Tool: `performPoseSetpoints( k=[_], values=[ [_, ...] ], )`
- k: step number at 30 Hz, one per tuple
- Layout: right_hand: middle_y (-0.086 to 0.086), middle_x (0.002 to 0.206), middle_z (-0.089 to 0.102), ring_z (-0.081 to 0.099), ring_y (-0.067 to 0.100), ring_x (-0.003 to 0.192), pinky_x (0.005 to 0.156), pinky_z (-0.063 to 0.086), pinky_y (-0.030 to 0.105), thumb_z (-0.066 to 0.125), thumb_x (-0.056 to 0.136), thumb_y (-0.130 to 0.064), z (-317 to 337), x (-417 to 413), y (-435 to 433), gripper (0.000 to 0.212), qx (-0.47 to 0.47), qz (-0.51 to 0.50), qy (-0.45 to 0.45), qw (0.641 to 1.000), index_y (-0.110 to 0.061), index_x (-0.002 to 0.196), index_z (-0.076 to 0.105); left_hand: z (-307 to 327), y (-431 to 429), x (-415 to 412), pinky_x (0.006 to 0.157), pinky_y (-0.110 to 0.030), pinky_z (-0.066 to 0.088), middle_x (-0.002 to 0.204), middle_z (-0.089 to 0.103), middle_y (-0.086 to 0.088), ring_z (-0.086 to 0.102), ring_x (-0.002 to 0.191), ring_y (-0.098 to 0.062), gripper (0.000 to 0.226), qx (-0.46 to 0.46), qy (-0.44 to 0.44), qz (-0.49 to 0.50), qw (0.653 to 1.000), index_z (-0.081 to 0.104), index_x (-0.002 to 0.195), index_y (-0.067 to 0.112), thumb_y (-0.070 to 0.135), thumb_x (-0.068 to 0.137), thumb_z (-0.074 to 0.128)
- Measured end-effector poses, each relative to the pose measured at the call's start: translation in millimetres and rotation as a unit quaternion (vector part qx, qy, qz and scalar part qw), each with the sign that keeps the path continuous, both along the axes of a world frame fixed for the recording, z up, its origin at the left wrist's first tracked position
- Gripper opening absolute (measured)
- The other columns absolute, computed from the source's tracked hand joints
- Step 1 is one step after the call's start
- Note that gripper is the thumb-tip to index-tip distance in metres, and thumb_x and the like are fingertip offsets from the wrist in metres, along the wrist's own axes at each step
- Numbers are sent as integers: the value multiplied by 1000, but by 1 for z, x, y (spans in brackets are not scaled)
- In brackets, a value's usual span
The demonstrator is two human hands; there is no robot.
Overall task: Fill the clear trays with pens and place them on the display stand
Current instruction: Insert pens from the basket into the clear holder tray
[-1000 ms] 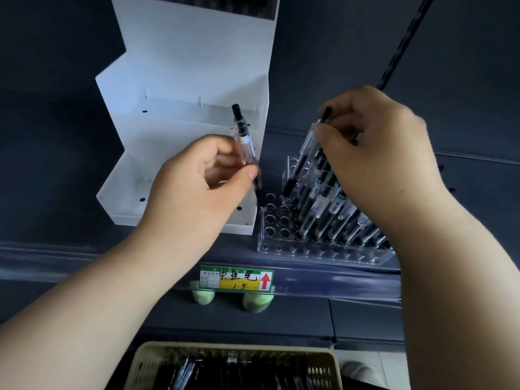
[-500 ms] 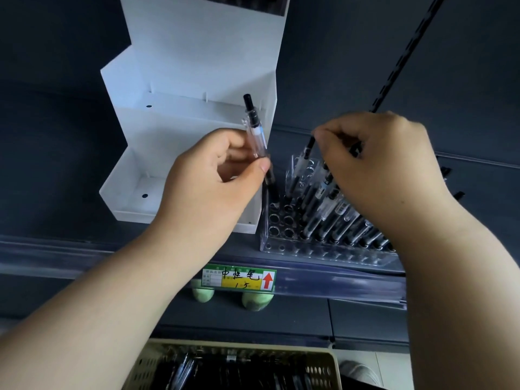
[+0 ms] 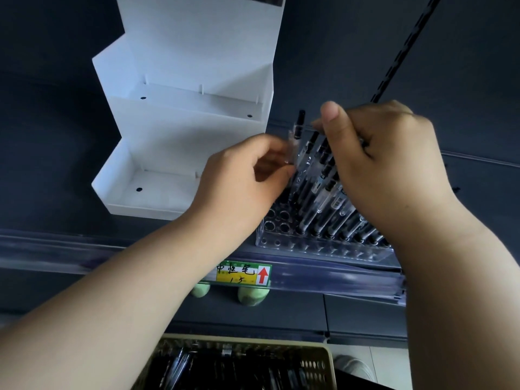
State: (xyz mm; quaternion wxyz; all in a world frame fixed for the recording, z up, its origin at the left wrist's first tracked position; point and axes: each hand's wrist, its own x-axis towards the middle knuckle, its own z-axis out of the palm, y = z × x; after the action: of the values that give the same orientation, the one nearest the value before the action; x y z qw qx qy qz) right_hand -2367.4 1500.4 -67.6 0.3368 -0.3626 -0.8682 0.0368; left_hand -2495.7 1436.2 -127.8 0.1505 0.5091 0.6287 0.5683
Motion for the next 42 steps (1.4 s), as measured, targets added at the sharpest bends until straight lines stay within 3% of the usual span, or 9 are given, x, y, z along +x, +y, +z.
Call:
performPoseSetpoints(
  k=[3,6,18,23,28,32,36,42],
  values=[
    [9,73,66,57,29,86,78,45,44,34,97,-41,-2,1,0,54,-2,5,9,1000,-4,79,68,-6,4,1,68,0,43,71,62,21,61,65,3,20,-40,64,5,997,67,86,30,13,78,73],
    [12,77,67,58,30,87,78,45,44,35,97,-39,-3,1,1,53,-2,7,14,1000,-2,81,68,-8,7,2,64,5,37,64,53,24,52,61,12,13,-66,133,7,989,71,89,17,15,77,75],
    [13,70,64,56,33,78,72,44,43,37,99,-33,-1,11,-1,51,69,24,43,996,1,76,67,-9,8,-1,62,6,32,82,60,8,48,64,2,22,-95,193,1,977,65,103,15,20,82,70],
    [15,65,62,54,35,71,66,42,43,37,99,-29,-2,19,-16,51,103,38,65,992,4,73,65,-4,-5,-3,75,-17,39,103,65,-4,57,91,-18,30,-87,255,0,963,60,115,12,23,87,64],
    [10,62,57,51,29,63,63,39,37,42,97,-21,-19,36,-51,42,134,73,52,987,1,66,61,-3,-42,0,82,-34,47,107,63,-7,57,101,-24,27,-69,311,-6,948,61,115,9,19,90,59],
    [9,63,58,52,28,62,60,44,36,42,96,-23,-44,56,-77,41,79,103,5,992,-3,64,59,-13,-78,8,85,-38,48,115,59,-3,54,106,-21,31,-125,364,-39,922,57,121,15,23,92,54],
    [5,62,54,53,29,62,55,46,35,45,97,-29,-79,82,-100,44,-58,49,-21,997,-3,63,57,-29,-108,17,94,-38,43,126,54,0,47,116,-18,34,-192,391,-60,898,52,127,16,24,95,48],
    [6,71,55,51,22,62,56,40,29,42,97,-35,-125,104,-140,40,-274,-60,-143,949,-11,67,53,-83,-156,32,96,-33,41,128,50,4,44,120,-16,32,-293,353,-53,887,51,127,20,25,97,43]
  ],
)
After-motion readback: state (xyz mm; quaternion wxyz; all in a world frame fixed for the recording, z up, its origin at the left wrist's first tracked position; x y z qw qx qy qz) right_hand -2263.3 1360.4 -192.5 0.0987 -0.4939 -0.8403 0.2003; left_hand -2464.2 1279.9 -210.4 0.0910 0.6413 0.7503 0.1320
